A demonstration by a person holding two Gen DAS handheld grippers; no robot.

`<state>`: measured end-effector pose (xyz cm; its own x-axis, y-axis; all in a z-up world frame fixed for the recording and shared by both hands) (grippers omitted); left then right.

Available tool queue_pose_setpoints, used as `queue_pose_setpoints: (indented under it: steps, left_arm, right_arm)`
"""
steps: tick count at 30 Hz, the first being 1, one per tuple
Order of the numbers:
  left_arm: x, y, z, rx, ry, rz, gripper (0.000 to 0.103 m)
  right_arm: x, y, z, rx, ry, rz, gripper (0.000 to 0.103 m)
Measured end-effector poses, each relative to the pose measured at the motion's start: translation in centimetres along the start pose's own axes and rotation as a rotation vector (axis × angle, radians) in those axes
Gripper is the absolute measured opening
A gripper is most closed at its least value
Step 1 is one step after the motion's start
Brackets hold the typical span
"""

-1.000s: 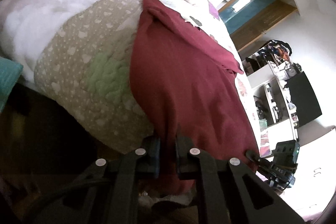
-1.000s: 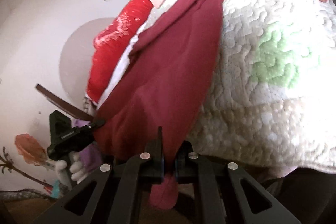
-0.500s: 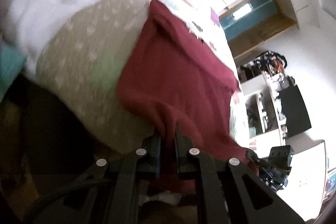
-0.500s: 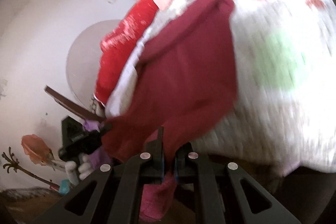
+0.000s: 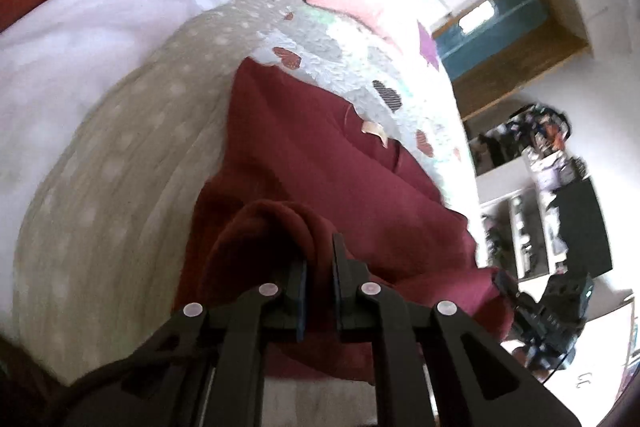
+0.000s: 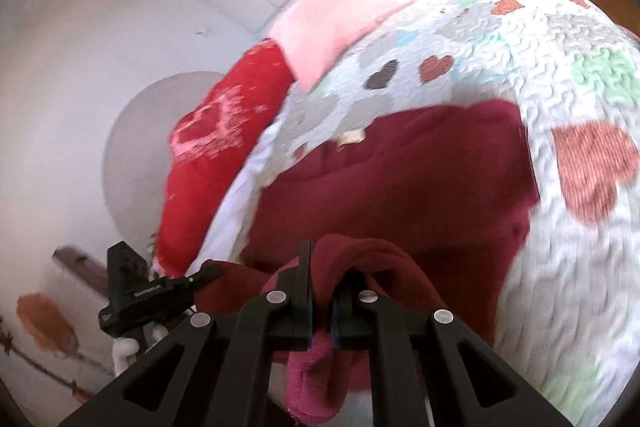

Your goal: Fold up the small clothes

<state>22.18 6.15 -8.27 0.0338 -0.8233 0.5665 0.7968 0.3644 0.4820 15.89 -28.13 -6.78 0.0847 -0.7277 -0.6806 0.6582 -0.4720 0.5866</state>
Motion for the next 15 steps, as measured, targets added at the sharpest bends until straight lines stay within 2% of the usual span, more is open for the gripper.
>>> queue_pose_setpoints:
  steps: [2, 4, 5, 7, 9, 11, 12, 15]
  left_arm:
    - [0.1, 1.3, -2.0, -0.019, 0.017, 0.012, 0.01]
    - [-0.4, 2.7, -3.5, -0.033, -0.015, 0.08, 0.011]
    - [-0.8, 3.4, -3.9, -0.034, -0.042, 0.13, 0.013]
    - [-2.0, 5.0, -4.3, -0.001, -0.113, 0.25, 0.02]
    - [-3.2, 6.7, -4.1, 0.051, -0.154, 0.339, 0.022]
    - [-4.2, 8.0, -3.9, 0.085, -0.174, 0.391, 0.031]
    - [-4.6, 8.6, -3.6, 0.1, -0.17, 0.409, 0.033]
    - [-4.8, 9.0, -3.3, 0.104, -0.137, 0.375, 0.034]
  right_arm:
    - [2.1, 1.8, -2.2, 0.002, -0.045, -0.075, 0.01]
    - [5.0, 3.0, -4.0, 0.008, -0.064, -0.21, 0.014]
    - [6.3, 3.5, -4.5, 0.012, -0.065, -0.269, 0.025]
    - [8.0, 4.2, -5.3, 0.037, -0.072, -0.352, 0.041]
    - [9.0, 4.9, -6.2, 0.063, -0.048, -0.423, 0.046]
    - [9.3, 5.5, -6.6, 0.075, -0.034, -0.439, 0.056]
    - [9.2, 5.8, -6.9, 0.078, -0.026, -0.438, 0.058]
    - [8.9, 6.5, -7.2, 0.087, 0.005, -0.444, 0.069]
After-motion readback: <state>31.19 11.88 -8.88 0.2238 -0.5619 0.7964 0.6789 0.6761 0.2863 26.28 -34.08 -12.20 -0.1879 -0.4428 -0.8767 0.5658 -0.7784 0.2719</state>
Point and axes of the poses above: each gripper's, at about its wrist camera, not at the fingertips, and z roughly against the way its jaws point, x to its right, y to its top, the point moved 3 cm from there along -z, roughly the way its jaws point, and after that the axes turned 11 degrees about x, right-handed, at the moved point
